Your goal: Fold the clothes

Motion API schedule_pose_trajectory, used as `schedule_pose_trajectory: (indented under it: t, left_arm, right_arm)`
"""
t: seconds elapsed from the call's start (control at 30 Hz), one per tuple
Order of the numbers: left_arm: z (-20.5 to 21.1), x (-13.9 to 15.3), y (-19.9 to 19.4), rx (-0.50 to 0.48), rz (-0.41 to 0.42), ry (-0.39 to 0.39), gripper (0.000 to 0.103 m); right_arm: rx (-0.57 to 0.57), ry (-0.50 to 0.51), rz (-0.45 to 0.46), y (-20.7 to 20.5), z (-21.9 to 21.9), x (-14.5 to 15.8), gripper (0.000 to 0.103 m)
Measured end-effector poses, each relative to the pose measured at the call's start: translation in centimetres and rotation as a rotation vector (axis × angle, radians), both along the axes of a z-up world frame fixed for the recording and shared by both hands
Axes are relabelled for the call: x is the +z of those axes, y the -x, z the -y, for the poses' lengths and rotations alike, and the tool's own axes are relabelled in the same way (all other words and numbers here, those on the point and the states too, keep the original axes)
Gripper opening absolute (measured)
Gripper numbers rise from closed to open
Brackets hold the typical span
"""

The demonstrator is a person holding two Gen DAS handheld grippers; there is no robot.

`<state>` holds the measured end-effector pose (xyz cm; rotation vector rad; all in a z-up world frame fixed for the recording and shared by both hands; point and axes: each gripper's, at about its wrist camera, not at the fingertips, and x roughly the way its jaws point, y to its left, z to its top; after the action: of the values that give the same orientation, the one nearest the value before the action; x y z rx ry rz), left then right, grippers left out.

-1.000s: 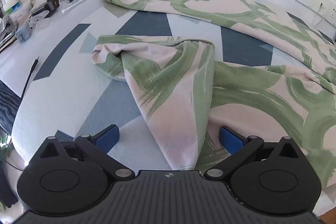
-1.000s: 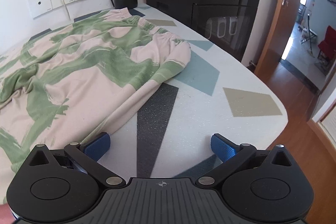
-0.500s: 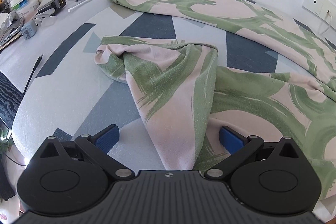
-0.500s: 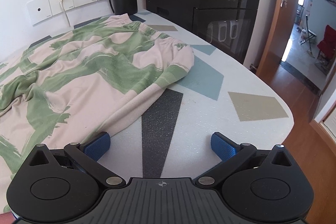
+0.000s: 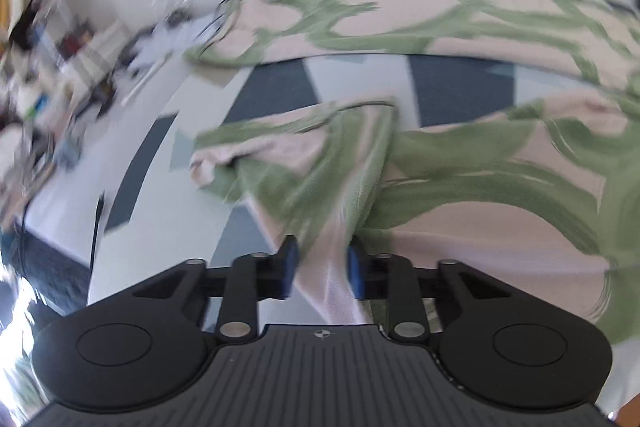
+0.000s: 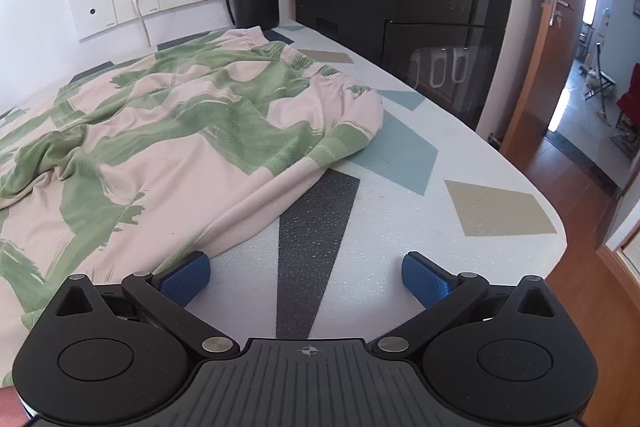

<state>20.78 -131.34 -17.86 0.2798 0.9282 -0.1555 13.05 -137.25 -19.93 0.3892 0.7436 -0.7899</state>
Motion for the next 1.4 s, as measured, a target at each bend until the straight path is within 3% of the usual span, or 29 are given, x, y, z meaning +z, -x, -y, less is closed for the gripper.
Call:
schedule_pose_trajectory:
  t: [0.13,0.2,0.3,0.5,0.53,0.6,0.63,0.7,0.73,0.8,0.87,0.93,1.03,1.17,1.23,1.3,1.4]
  left_arm:
    - [-4.4,0.1,0.0,0.131,-0.034,0.121,0.017]
    - [-5.4,-0.2,-0.1,0.172,-0.048,0.153,0.027]
    - [-5.2,-0.3,-0.2,0.185,-0.030,0.124,0.043]
    - [-0.3,-0.8,-0.5,0.000,0.058,-0.117,0.045]
    - [0.5,-0.8,-0.4,-0.049,0.072,-0.149,0.044]
    - [1.9,-1.0,-0.1,-0.152,0.093,-0.192,0.007]
    - [1.9,-0.5,0.0,-0.165,0.118,-0.179,0.007]
    - [1.4,0.8,0.4,-0.150,0.181,-0.118,0.005]
    - [0.3,1.8,0.6,-0.109,0.218,-0.033,0.005]
    - [-4.5,3.7,0.8,0.055,0.264,0.272,0.005]
    - [-9.5,3.5,0.9,0.262,0.221,0.503,0.005]
    - [-12.7,2.0,1.3,0.397,0.143,0.569,0.005]
    - [-15.2,-0.5,2.1,0.495,0.048,0.555,0.007]
    - [-15.4,-1.9,2.4,0.503,0.005,0.529,0.026]
    - [-14.1,-1.9,2.1,0.434,0.015,0.433,0.037]
    - [-12.1,-1.9,1.7,0.333,0.033,0.281,0.055]
    - [-8.5,-2.1,1.9,0.144,0.091,0.004,0.059]
  right_arm:
    - [0.038,-0.024,-0.013,0.2,0.5,0.2,0.102]
    - [0.045,-0.041,-0.002,0.5,0.8,0.3,0.102]
    - [0.054,-0.059,0.019,1.0,1.2,0.4,0.102]
    - [0.079,-0.045,-0.017,0.6,1.2,0.4,0.102]
    - [0.078,-0.041,-0.020,0.5,1.1,0.4,0.102]
    - [0.073,-0.044,-0.018,0.5,1.1,0.4,0.102]
    - [0.072,-0.045,-0.018,0.5,1.1,0.4,0.102]
    - [0.073,-0.044,-0.021,0.5,1.1,0.4,0.102]
    - [0.076,-0.042,-0.024,0.4,1.1,0.3,0.102]
    - [0.079,-0.042,-0.027,0.3,1.2,0.4,0.102]
    - [0.080,-0.045,-0.030,0.1,1.3,0.4,0.102]
    - [0.076,-0.050,-0.031,0.0,1.5,0.5,0.102]
    - [0.074,-0.053,-0.034,-0.2,1.6,0.5,0.102]
    - [0.082,-0.055,-0.039,-0.2,1.9,0.5,0.102]
    - [0.081,-0.056,-0.043,-0.3,1.9,0.5,0.102]
    - [0.078,-0.058,-0.045,-0.4,1.9,0.6,0.102]
    - [0.073,-0.065,-0.048,-0.4,1.9,0.6,0.102]
